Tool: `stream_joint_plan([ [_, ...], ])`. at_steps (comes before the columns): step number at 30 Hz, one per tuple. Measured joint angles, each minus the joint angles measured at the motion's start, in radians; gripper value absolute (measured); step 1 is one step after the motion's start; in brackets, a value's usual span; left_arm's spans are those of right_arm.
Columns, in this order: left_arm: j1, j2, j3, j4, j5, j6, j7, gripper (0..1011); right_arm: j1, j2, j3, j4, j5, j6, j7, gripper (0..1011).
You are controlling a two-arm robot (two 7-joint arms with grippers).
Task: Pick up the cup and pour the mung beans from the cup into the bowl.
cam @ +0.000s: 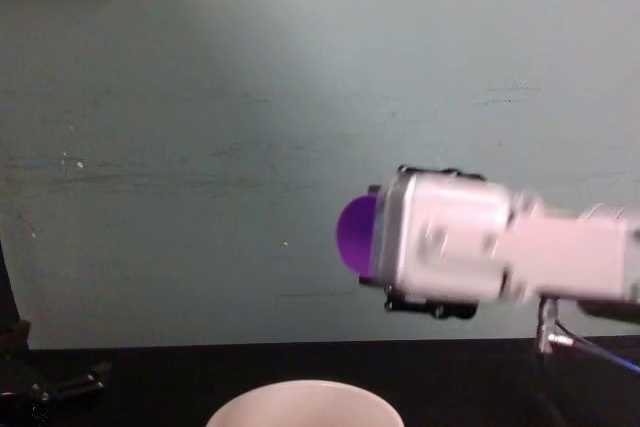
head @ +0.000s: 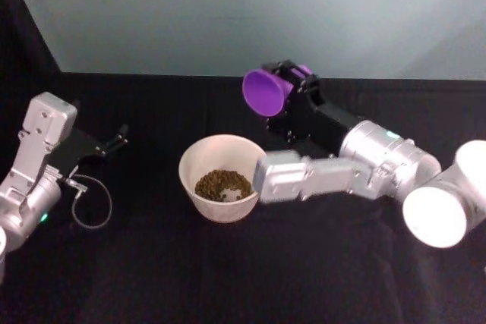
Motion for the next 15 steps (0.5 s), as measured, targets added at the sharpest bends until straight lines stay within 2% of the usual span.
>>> stream_joint_plan([
  [1, 0.000, 0.000, 0.000, 0.000, 0.000, 0.000, 0.000, 1000, -0.006, -0.004, 0.016, -0.002, 0.031, -0.001, 0.009, 732],
  [2, 0.000, 0.000, 0.000, 0.000, 0.000, 0.000, 0.000, 1000, -0.020, -0.012, 0.043, -0.005, 0.094, -0.004, 0.028, 732],
  [4, 0.000, 0.000, 0.000, 0.000, 0.000, 0.000, 0.000, 1000, -0.032, -0.018, 0.070, -0.007, 0.144, -0.006, 0.044, 731],
  [5, 0.000, 0.000, 0.000, 0.000, 0.000, 0.000, 0.000, 1000, -0.043, -0.022, 0.090, -0.008, 0.186, -0.006, 0.058, 732],
  [6, 0.000, 0.000, 0.000, 0.000, 0.000, 0.000, 0.000, 1000, -0.043, -0.022, 0.090, -0.008, 0.186, -0.006, 0.058, 732],
  [7, 0.000, 0.000, 0.000, 0.000, 0.000, 0.000, 0.000, 1000, -0.057, -0.028, 0.118, -0.009, 0.232, -0.006, 0.071, 732],
  [14, 0.000, 0.000, 0.000, 0.000, 0.000, 0.000, 0.000, 1000, -0.108, -0.049, 0.207, 0.000, 0.387, -0.006, 0.117, 731],
  [15, 0.000, 0.000, 0.000, 0.000, 0.000, 0.000, 0.000, 1000, -0.119, -0.054, 0.226, 0.004, 0.425, -0.005, 0.128, 732],
])
